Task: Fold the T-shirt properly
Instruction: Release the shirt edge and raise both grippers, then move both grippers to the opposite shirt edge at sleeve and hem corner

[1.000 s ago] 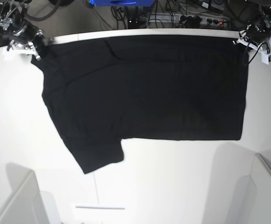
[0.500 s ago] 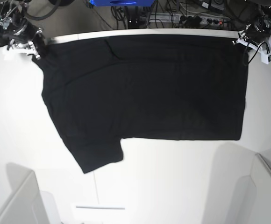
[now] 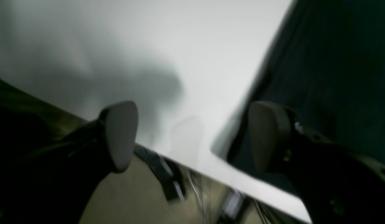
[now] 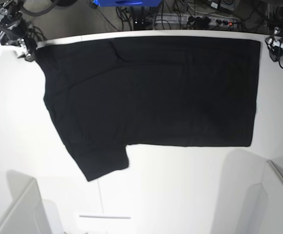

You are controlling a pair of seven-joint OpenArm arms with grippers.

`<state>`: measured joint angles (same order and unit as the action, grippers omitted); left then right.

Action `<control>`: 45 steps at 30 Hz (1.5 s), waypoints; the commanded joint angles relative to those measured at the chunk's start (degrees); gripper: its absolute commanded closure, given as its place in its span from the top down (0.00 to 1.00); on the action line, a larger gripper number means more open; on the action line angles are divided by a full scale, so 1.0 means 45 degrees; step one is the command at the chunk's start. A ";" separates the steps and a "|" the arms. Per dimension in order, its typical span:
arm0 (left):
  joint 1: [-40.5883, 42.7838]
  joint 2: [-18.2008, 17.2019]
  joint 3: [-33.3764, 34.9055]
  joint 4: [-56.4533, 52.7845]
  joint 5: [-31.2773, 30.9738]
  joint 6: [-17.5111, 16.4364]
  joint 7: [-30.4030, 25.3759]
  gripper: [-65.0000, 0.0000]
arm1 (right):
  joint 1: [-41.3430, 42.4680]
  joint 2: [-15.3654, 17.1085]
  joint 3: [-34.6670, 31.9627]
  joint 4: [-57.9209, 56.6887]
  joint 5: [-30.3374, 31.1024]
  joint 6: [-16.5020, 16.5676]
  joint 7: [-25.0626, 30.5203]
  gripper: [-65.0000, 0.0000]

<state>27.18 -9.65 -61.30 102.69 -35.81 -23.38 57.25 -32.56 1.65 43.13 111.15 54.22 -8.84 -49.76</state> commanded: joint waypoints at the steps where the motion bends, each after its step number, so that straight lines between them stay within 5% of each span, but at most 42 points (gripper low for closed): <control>1: 0.0007 -0.0151 0.0015 0.0456 -0.0178 -0.0070 -0.0171 0.82 | 0.0387 0.0229 -0.0042 0.0393 0.0230 0.0099 0.0361 0.50; 5: -0.0638 -0.0171 0.0972 0.0944 -0.0120 -0.0070 -0.0191 0.73 | 0.1872 0.1167 -0.1546 0.0081 0.0211 0.0099 0.0244 0.50; 12: -0.1537 -0.0171 0.1832 0.0886 -0.0100 -0.0070 -0.0171 0.00 | 0.4881 0.1655 -0.3774 -0.1287 -0.1079 0.0079 0.0264 0.50; 17: -0.1791 -0.0151 0.1890 0.0710 -0.0081 -0.0070 -0.0113 0.00 | 0.7362 0.1655 -0.5415 -0.3143 -0.3677 0.0099 0.0264 0.51; 25: -0.1713 -0.0190 0.1793 0.0632 -0.0061 -0.0070 -0.0113 0.00 | 1.1327 0.1753 -0.7036 -0.7734 -0.5494 0.0490 0.0381 0.56; 28: -0.1713 -0.0190 0.1793 0.0632 -0.0061 -0.0070 -0.0113 0.00 | 1.2715 0.1831 -0.7075 -0.9902 -0.5630 0.1467 0.0752 0.58; 36: -0.1713 -0.0190 0.1773 0.0612 -0.0061 -0.0070 -0.0113 0.00 | 1.5352 0.2945 -0.9458 -1.5861 -0.5611 0.1857 0.3995 0.62; 40: -0.1713 -0.0190 0.1773 0.0515 -0.0061 -0.0070 -0.0113 0.00 | 1.5977 0.2964 -0.9791 -1.7189 -0.5611 0.3283 0.4874 0.63; 45: -0.1713 -0.0190 0.1773 0.0534 -0.0061 -0.0051 -0.0113 0.00 | 1.6426 0.2906 -0.9810 -1.8127 -0.5630 0.3401 0.4991 0.63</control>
<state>19.49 -9.69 -53.04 104.22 -35.38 -23.59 57.82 39.18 14.28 -1.13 28.73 28.45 6.04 -28.42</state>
